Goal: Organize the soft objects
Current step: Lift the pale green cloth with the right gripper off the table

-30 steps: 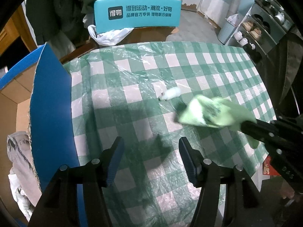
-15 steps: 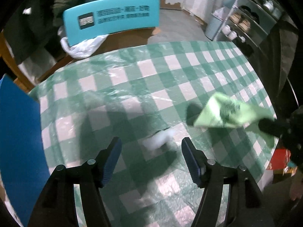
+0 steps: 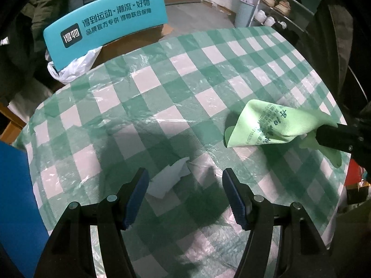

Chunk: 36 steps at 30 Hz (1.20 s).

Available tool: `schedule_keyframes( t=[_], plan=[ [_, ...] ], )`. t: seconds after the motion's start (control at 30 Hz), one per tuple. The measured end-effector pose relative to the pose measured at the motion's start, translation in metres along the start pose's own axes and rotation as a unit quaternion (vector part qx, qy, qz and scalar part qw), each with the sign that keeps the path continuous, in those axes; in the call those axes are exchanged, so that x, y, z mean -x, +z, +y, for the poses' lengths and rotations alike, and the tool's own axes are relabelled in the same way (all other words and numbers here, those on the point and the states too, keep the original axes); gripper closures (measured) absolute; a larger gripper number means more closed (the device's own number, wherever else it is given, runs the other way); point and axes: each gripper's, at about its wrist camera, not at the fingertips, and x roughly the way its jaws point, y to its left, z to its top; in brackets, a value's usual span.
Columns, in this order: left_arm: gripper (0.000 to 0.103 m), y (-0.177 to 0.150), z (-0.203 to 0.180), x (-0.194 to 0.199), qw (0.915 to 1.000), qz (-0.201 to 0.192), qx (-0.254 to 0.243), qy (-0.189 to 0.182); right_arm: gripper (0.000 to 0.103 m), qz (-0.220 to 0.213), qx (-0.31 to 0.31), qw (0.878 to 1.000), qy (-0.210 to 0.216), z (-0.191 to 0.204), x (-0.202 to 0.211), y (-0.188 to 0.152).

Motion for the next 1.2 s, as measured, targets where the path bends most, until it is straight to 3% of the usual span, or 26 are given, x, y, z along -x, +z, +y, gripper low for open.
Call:
schedule_keyframes(
  t=[0.23,0.3,0.43,0.6,0.77,1.2],
  plan=[
    [0.037,0.0,0.007,-0.011,0.9999,0.003,0.01,0.004,0.099,0.006,-0.001,1.0,0.006,-0.001,-0.004,-0.001],
    [0.048,0.0,0.009,-0.013,0.9999,0.004,0.013,0.0,0.099,0.007,0.0,1.0,0.008,-0.001,-0.005,-0.001],
    [0.057,-0.001,0.006,-0.014,1.0,0.002,0.003,0.008,0.099,0.007,-0.001,1.0,0.01,-0.001,-0.006,-0.001],
    [0.078,-0.002,0.009,-0.016,0.9997,0.002,-0.003,0.022,0.099,0.01,-0.002,1.0,0.01,-0.001,-0.007,-0.002],
    [0.086,-0.003,0.01,-0.012,0.9999,-0.002,-0.001,0.015,0.099,0.01,0.0,1.0,0.009,0.001,-0.007,-0.001],
    [0.087,-0.004,-0.002,0.014,0.9999,-0.016,-0.004,0.006,0.099,-0.005,0.011,1.0,0.008,0.01,0.005,0.005]
  ],
)
